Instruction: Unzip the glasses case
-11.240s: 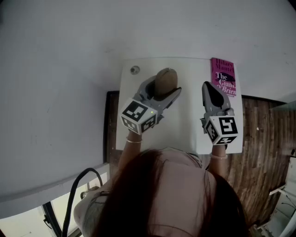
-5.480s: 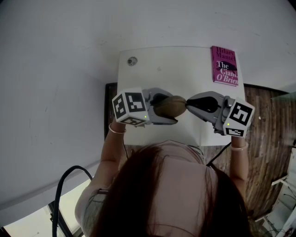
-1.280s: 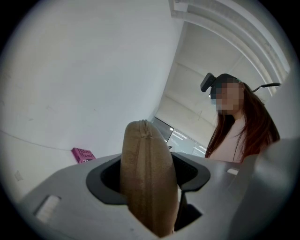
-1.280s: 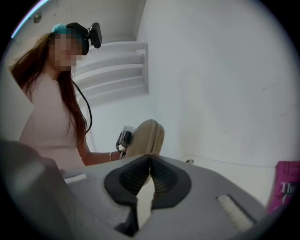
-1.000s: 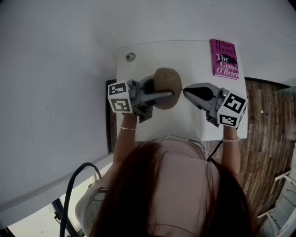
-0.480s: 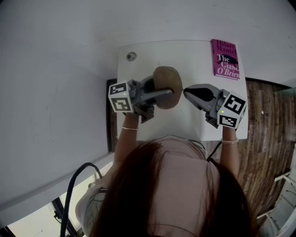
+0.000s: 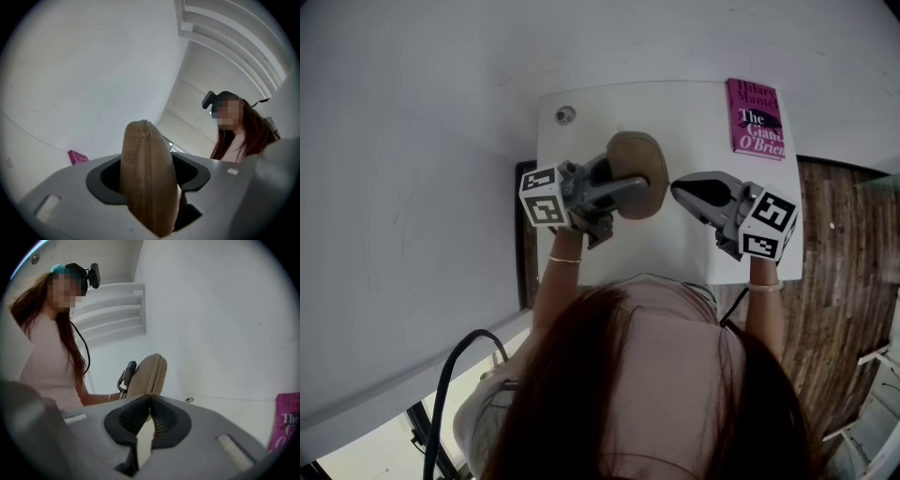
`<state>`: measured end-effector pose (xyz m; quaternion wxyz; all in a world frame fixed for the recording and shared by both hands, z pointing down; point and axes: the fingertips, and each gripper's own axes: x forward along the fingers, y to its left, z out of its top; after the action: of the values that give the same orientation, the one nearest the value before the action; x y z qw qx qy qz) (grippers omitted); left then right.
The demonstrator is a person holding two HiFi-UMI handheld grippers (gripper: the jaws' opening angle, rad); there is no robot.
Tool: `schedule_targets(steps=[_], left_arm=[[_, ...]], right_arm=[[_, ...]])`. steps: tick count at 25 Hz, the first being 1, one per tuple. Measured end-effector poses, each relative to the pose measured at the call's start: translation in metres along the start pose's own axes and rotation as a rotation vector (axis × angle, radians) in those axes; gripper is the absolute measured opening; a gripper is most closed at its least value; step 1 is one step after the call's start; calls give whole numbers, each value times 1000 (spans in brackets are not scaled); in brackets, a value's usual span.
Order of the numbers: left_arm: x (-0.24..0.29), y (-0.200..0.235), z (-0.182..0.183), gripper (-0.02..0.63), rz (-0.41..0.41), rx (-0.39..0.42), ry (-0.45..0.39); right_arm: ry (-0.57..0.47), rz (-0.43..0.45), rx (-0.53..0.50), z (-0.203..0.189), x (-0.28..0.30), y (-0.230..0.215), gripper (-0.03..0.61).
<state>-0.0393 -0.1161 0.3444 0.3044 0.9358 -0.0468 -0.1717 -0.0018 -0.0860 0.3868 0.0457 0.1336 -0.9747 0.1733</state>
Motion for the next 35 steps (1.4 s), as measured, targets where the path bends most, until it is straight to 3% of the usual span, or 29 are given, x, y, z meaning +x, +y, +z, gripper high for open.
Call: schedule_targets(steps=[16, 35], left_arm=[[-2, 5, 1, 293, 12, -37, -24], [-12, 14, 13, 293, 19, -113, -149]], right_arm=[[-9, -4, 27, -5, 1, 0, 8], [-13, 0, 49, -8, 5, 2, 8]])
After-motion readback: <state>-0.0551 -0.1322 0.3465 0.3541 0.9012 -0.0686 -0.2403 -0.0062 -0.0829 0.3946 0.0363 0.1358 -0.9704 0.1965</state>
